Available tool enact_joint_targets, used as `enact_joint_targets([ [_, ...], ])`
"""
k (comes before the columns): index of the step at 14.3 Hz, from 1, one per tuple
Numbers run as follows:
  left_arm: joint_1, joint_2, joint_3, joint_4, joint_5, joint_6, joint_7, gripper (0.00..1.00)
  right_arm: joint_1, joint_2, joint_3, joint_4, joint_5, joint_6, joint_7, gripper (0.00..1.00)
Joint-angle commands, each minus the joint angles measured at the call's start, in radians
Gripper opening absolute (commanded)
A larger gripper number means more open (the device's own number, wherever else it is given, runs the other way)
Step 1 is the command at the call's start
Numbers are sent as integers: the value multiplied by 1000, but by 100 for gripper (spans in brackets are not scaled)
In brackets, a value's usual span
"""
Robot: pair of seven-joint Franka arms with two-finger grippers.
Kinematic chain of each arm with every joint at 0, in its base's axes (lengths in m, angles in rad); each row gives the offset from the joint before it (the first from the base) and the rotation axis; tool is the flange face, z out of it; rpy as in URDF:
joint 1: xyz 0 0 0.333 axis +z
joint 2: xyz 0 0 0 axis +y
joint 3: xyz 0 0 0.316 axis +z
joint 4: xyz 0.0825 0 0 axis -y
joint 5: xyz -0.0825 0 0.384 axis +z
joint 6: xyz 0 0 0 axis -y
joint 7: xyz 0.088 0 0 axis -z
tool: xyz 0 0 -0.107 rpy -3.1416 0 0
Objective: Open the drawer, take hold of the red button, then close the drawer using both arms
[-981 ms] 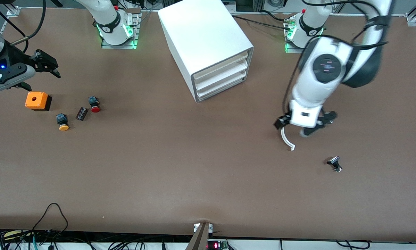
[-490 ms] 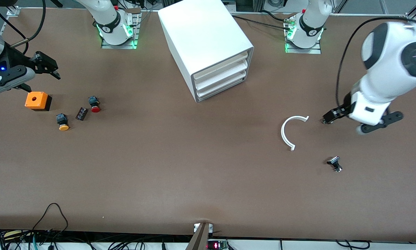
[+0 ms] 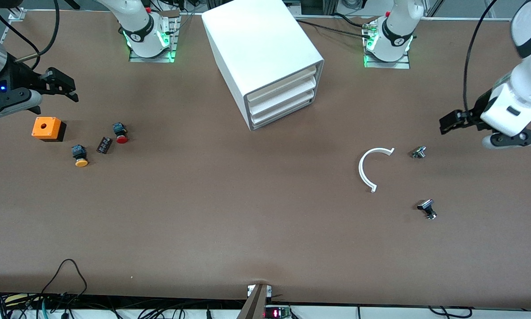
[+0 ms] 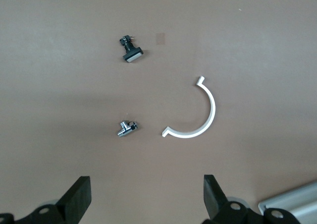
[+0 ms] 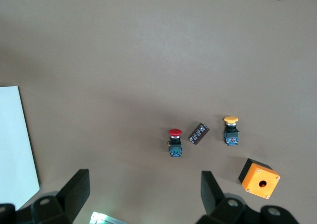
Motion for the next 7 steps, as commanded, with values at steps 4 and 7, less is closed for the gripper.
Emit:
enact_joint_targets([
  [4, 28, 0, -19, 54, -19, -66, 95, 100, -6, 12, 11, 30, -10, -9, 20, 99],
  [7, 31, 0, -22, 52, -19, -68, 95, 100, -8, 12, 9, 30, -7, -9, 20, 99],
])
